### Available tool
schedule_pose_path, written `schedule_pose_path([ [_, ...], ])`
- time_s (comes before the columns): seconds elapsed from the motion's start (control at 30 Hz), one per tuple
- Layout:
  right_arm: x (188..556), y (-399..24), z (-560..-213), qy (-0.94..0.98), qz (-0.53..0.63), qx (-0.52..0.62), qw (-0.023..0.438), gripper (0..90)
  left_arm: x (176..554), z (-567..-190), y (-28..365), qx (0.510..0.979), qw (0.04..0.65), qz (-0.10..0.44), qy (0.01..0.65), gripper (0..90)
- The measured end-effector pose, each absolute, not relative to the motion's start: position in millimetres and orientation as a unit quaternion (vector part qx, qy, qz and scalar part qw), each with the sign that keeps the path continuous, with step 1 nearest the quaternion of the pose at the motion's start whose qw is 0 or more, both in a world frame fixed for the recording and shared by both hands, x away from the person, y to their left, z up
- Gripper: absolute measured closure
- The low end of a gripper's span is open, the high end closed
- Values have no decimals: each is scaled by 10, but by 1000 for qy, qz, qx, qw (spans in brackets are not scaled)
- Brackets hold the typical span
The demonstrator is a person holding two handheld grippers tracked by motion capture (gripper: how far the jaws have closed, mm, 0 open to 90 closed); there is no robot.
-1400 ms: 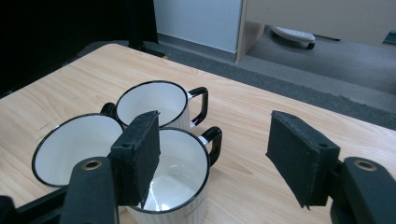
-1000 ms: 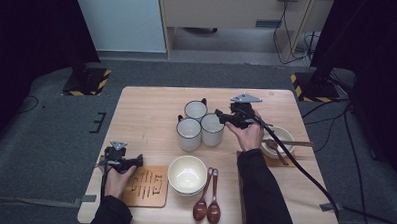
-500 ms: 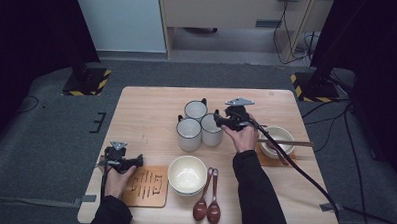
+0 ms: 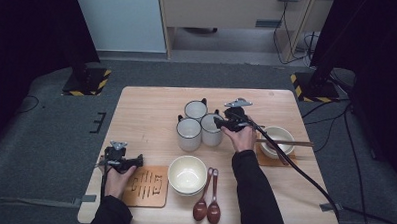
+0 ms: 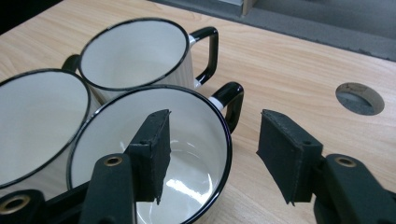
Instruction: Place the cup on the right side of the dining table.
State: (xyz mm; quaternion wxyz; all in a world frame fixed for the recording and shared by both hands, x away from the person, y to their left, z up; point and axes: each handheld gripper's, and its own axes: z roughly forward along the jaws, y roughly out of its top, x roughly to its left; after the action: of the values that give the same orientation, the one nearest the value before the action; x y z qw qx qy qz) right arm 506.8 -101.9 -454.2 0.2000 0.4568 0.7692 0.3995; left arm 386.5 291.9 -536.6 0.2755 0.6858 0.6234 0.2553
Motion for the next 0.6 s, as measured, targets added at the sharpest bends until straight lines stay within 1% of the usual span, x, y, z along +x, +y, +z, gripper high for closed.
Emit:
schedule_pose_path([
  [0.6, 5125, -1004, -4680, 772, 378, 479, 174, 525, 3865, -5366, 2919, 686, 276, 255, 623, 0],
])
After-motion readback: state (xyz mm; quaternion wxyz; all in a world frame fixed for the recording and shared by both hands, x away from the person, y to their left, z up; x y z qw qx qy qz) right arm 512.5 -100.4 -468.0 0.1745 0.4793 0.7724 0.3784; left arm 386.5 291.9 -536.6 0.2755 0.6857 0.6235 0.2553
